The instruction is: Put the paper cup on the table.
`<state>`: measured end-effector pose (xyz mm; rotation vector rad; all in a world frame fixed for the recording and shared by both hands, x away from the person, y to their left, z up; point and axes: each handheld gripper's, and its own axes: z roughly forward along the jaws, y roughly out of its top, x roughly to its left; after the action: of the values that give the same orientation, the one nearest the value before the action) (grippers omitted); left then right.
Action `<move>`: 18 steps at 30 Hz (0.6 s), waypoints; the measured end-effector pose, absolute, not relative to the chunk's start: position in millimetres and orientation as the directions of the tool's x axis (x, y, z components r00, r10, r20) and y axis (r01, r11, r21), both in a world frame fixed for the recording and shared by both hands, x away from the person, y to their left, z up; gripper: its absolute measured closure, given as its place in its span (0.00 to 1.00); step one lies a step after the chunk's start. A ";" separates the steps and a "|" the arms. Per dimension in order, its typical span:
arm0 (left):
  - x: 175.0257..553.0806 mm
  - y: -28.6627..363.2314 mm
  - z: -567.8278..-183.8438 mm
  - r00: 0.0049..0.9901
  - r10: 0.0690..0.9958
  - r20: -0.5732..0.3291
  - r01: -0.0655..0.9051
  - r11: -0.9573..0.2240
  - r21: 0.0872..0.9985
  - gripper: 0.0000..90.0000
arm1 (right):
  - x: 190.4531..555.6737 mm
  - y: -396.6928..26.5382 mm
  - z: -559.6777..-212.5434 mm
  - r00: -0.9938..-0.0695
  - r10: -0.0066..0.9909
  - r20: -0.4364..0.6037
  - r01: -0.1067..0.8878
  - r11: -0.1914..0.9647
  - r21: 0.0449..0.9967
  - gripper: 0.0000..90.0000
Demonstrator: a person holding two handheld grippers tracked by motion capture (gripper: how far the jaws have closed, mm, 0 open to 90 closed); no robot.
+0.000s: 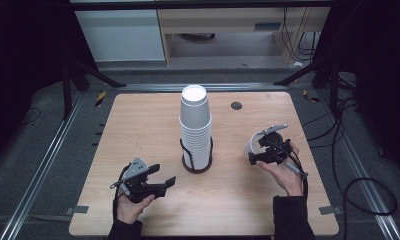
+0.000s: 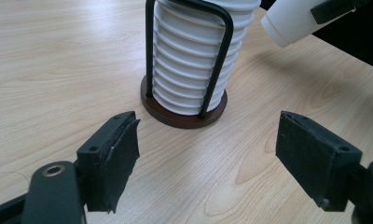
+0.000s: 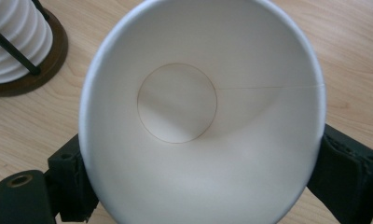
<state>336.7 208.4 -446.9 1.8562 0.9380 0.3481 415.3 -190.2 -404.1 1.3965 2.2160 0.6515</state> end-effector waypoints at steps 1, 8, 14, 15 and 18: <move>336.9 208.2 -447.2 0.661 0.732 -0.162 0.450 -0.214 0.867 0.23 | 416.6 -190.2 -403.7 -0.396 0.911 -0.116 0.712 0.384 0.588 0.12; 337.3 207.3 -448.1 0.661 0.733 -0.159 0.454 -0.223 0.863 0.22 | 423.8 -190.8 -403.9 -0.398 0.907 -0.136 0.754 0.408 0.514 0.12; 337.5 208.0 -448.6 0.660 0.734 -0.159 0.456 -0.222 0.862 0.22 | 431.1 -188.9 -407.0 -0.431 0.890 -0.151 0.786 0.452 0.422 0.11; 337.6 207.9 -448.7 0.660 0.734 -0.161 0.457 -0.221 0.862 0.22 | 432.0 -188.6 -406.8 -0.432 0.888 -0.157 0.790 0.456 0.409 0.11; 337.7 207.8 -449.3 0.661 0.732 -0.161 0.458 -0.224 0.861 0.22 | 434.3 -188.3 -406.1 -0.441 0.883 -0.162 0.800 0.468 0.376 0.11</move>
<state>337.7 207.8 -449.3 1.8703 0.9399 0.3418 434.3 -188.3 -406.1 1.4233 2.3869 0.3488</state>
